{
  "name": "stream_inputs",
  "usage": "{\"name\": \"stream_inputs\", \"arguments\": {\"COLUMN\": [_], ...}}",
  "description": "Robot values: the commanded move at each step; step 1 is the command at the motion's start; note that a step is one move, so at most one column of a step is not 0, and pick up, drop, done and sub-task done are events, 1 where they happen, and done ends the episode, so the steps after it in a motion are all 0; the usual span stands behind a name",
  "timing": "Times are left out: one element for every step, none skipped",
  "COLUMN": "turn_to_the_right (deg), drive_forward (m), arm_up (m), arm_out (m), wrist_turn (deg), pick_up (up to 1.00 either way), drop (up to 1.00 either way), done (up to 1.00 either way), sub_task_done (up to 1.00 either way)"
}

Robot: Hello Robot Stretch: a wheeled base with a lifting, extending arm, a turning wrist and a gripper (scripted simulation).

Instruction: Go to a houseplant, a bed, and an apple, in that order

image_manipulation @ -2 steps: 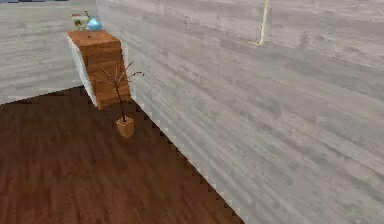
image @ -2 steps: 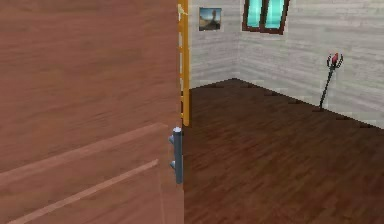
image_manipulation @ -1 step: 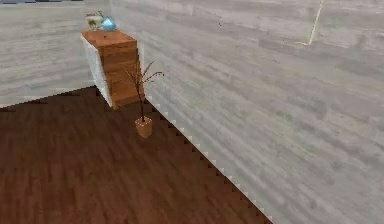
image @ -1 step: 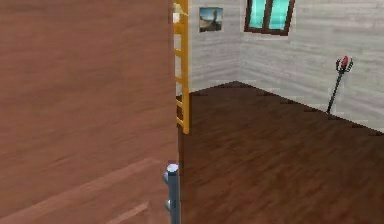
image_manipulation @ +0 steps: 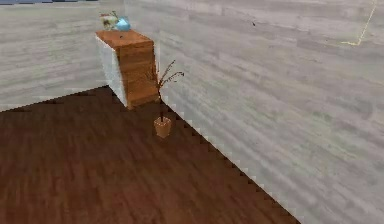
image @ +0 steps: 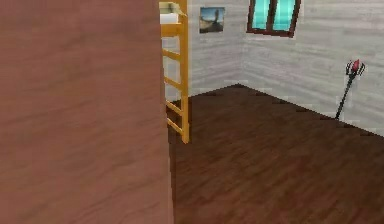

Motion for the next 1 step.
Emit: {"name": "stream_inputs", "arguments": {"turn_to_the_right": [45.0], "drive_forward": [0.00], "arm_up": [0.00], "arm_out": [0.00], "wrist_turn": [0.0], "pick_up": [0.00], "drop": [0.00], "done": [0.00], "sub_task_done": [0.00]}}
